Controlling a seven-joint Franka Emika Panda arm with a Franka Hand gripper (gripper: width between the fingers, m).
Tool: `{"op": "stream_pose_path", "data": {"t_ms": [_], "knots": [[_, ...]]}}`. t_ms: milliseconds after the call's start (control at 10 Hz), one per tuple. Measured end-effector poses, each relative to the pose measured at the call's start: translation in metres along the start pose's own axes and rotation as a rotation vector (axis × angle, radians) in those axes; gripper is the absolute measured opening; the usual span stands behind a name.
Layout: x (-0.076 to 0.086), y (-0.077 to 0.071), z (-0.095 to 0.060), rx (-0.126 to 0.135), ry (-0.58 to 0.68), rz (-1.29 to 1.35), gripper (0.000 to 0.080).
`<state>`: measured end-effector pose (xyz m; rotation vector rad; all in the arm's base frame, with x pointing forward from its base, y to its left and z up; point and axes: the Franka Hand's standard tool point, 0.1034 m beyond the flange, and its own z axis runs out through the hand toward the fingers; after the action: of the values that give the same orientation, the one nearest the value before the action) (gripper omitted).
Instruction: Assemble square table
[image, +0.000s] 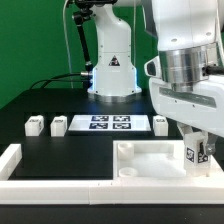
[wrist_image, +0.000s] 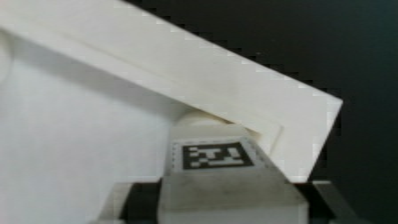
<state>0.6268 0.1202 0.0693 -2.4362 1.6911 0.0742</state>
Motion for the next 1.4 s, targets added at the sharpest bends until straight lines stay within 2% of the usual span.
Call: {"op": "stream_pose_path", "data": {"t_ms": [200, 400, 500, 600, 700, 1100, 1300, 1400], "knots": [[-0.001, 0.0001, 0.0016, 0.018, 0.005, 0.095, 0.0292], [-0.0013, 0.0001, 0.0019, 0.018, 0.003, 0.085, 0.0292], [-0.0026, 0.0011, 0.0019, -0.002, 0.012, -0.09, 0.0394], [-0.0027, -0.0007, 0.0005, -0.023, 0.011, -0.279, 0.0533], [-0.0009, -0.0033, -0.0005, -0.02, 0.01, -0.407, 0.0613], [-0.0004, -0.0033, -0.0005, -0.026, 0.014, -0.699, 0.0648], [-0.0007, -0.0047, -0.0015, -0.055, 0.04, -1.008, 0.0649], [-0.0003, -0.0058, -0.0019, -0.059, 0.05, -1.145, 0.0649]]}}
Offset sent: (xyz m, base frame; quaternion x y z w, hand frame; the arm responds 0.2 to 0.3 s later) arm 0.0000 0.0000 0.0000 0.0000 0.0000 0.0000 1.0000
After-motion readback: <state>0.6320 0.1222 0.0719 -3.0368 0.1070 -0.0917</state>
